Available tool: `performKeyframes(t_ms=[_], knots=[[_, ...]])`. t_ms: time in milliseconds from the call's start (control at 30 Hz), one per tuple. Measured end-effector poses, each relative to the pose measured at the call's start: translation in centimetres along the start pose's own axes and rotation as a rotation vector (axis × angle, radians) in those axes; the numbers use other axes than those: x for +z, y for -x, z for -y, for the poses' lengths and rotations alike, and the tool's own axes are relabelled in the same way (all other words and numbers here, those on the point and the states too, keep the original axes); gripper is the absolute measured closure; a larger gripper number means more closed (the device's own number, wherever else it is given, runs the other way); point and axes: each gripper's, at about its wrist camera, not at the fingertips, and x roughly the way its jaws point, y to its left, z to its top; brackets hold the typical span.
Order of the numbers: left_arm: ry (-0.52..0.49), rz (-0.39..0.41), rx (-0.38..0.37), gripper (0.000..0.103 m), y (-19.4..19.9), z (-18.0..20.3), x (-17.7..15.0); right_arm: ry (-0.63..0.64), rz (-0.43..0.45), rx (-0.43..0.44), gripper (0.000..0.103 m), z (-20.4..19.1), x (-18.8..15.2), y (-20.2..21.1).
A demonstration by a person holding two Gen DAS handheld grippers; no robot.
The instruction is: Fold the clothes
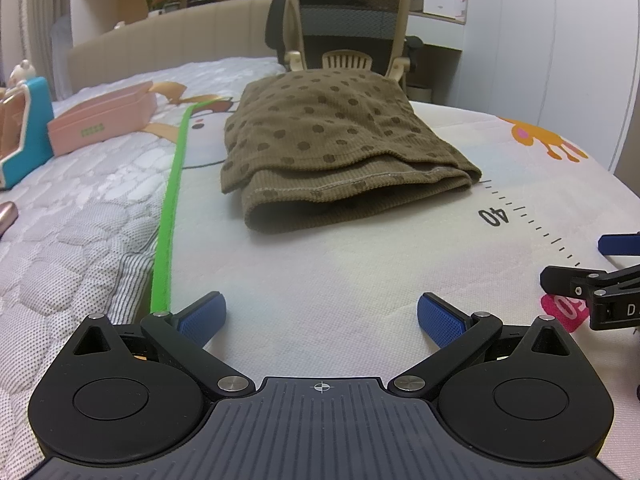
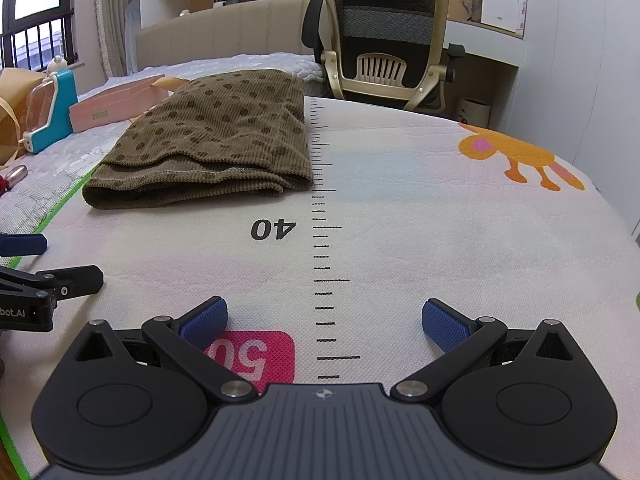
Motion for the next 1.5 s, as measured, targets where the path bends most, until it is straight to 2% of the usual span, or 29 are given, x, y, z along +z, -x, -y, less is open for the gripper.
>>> performKeyframes(t_ms=[1500], knots=[[0.001, 0.006, 0.001, 0.000, 0.04, -0.09, -0.07, -0.016, 0.001, 0.002, 0.000, 0.12, -0.08, -0.06]])
